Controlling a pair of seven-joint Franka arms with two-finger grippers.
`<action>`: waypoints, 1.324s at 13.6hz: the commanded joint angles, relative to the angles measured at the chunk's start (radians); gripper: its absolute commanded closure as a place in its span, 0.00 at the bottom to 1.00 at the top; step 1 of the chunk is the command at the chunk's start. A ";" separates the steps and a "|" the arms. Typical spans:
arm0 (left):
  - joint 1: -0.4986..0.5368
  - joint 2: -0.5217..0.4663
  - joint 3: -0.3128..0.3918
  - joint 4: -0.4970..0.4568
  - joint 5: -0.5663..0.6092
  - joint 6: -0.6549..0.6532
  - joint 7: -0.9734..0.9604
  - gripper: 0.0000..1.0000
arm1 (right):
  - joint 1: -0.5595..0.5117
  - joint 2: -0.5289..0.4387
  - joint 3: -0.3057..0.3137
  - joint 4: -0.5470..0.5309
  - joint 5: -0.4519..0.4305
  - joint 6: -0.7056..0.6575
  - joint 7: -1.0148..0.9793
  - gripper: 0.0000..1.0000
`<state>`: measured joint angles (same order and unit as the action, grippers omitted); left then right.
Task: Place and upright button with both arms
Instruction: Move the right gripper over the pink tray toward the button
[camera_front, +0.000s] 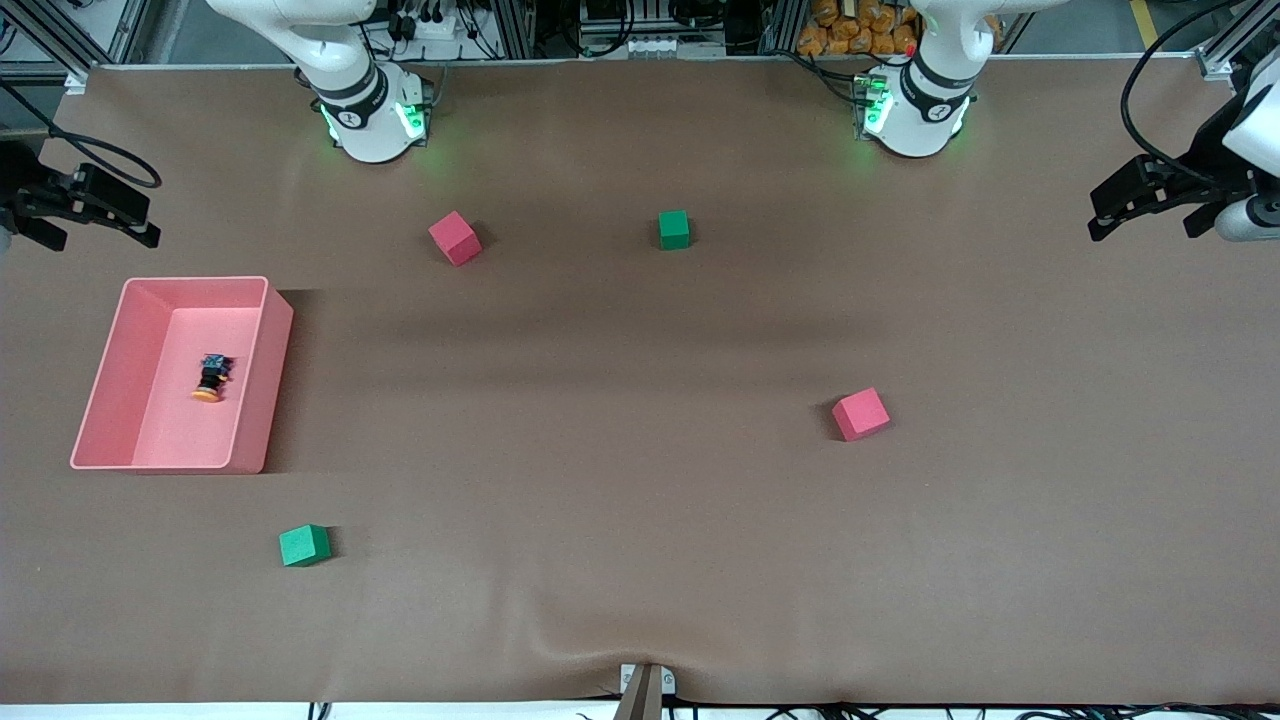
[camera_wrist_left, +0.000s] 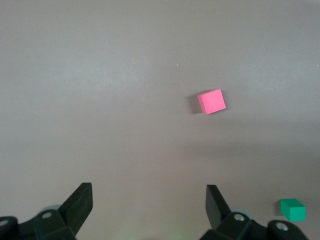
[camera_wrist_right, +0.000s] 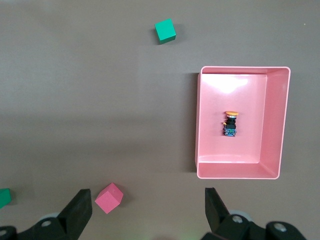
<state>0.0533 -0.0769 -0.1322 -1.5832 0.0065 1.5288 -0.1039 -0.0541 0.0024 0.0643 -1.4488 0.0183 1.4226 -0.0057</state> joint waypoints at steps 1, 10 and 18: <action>0.032 0.008 -0.004 0.028 -0.014 -0.063 0.006 0.00 | -0.003 0.008 0.003 0.024 0.003 -0.016 -0.011 0.00; 0.036 0.032 -0.006 0.072 -0.013 -0.067 0.004 0.00 | -0.029 0.092 -0.006 0.019 -0.047 -0.017 -0.010 0.00; 0.031 0.037 -0.012 0.071 -0.005 -0.067 0.004 0.00 | -0.245 0.335 -0.004 -0.028 -0.092 0.085 -0.165 0.00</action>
<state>0.0804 -0.0519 -0.1365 -1.5410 0.0065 1.4863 -0.1040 -0.2819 0.3048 0.0414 -1.4642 -0.0683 1.4649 -0.1533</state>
